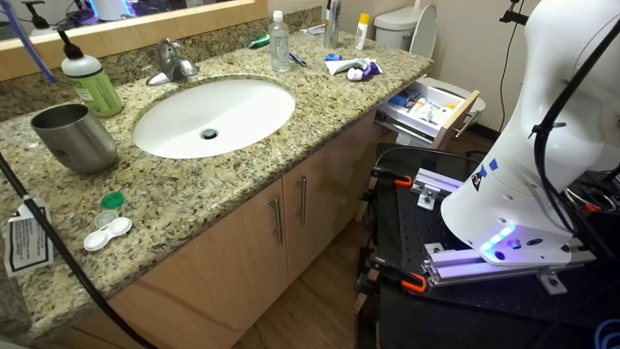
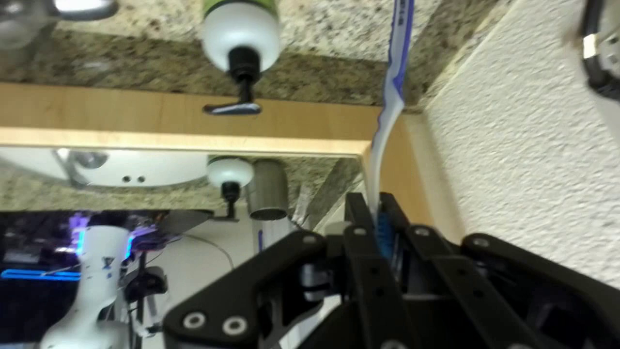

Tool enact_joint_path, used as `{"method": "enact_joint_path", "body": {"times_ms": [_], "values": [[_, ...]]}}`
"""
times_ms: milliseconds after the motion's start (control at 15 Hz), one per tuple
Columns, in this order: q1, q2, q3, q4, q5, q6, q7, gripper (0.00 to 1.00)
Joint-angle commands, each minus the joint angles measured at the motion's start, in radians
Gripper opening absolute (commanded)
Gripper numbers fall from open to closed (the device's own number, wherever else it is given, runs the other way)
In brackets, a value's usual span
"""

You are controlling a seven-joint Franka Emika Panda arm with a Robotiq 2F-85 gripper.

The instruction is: Move the purple tube of tooth paste to the right, move the blue object to the right, move the white tube to the right, remove the toothbrush from the silver cup and place it on the right side of the counter

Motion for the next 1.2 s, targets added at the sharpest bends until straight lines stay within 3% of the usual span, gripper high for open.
{"method": "enact_joint_path", "body": {"times_ms": [0, 267, 333, 667, 1000, 1133], "values": [[0.072, -0.079, -0.150, 0.034, -0.190, -0.196, 0.071, 0.03], [0.023, -0.170, -0.168, 0.065, -0.177, -0.506, -0.099, 0.03], [-0.075, -0.204, -0.077, 0.071, -0.185, -0.586, -0.150, 0.03], [-0.260, -0.306, -0.025, 0.045, -0.175, -0.877, -0.425, 0.03], [-0.414, -0.345, -0.048, -0.030, -0.168, -1.072, -0.644, 0.03], [-0.457, -0.370, -0.054, -0.123, -0.153, -1.108, -0.676, 0.03]]}}
